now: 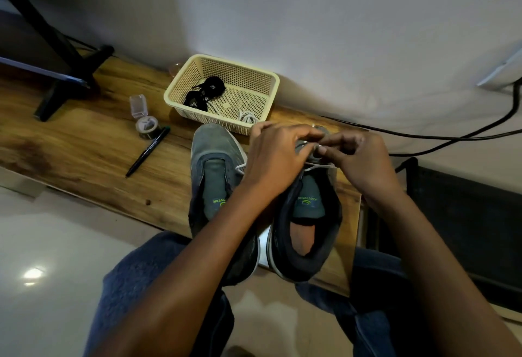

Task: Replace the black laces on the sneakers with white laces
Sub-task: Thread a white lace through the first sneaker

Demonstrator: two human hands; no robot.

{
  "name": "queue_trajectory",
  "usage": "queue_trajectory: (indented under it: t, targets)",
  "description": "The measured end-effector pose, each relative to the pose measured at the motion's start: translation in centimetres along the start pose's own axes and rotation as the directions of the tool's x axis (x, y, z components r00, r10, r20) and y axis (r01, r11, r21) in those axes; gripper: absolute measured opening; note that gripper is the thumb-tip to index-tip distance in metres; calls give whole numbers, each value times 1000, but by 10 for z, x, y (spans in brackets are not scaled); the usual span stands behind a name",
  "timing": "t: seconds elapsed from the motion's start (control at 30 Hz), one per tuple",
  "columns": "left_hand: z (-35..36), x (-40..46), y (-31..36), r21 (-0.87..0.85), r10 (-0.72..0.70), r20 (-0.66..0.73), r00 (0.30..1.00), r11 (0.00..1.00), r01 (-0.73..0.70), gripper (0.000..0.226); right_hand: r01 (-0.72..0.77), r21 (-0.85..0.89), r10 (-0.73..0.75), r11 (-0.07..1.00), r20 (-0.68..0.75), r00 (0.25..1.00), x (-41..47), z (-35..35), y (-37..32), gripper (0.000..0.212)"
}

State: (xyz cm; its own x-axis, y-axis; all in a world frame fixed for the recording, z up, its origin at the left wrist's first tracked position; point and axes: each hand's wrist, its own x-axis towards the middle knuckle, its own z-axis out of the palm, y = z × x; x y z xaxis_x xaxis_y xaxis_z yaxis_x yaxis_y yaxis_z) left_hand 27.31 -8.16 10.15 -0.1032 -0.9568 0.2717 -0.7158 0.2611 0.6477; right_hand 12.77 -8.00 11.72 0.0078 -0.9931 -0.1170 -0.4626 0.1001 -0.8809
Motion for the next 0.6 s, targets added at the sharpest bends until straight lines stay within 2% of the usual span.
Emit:
queue_trajectory:
  t: [0.07, 0.13, 0.2, 0.3, 0.43, 0.5, 0.6]
  targets:
    - [0, 1, -1, -11, 2, -49, 999, 1000, -3, 14, -43, 141, 44, 989, 1, 999, -3, -3, -2, 10]
    - [1, 2, -2, 3, -11, -52, 999, 1000, 11, 12, -56, 200, 56, 978, 5, 998, -5, -5, -2, 7]
    - [2, 1, 0, 48, -19, -47, 999, 999, 21, 10, -65, 170, 71, 983, -29, 997, -6, -7, 0, 5]
    - [5, 1, 0, 113, -68, 10, 998, 991, 67, 12, -110, -49, 105, 993, -92, 990, -5, -12, 9, 17]
    - [10, -3, 1, 196, -73, 86, 994, 979, 55, 17, -233, -206, 260, 950, 115, 959, -13, -13, 15, 33]
    - [12, -5, 3, 236, -88, 140, 986, 970, 53, 15, -271, -203, 306, 941, 163, 938, -17, -14, 15, 36]
    - [15, -6, 3, 281, -76, 182, 980, 959, 22, 15, -327, -78, 335, 942, 132, 933, -20, -18, 14, 29]
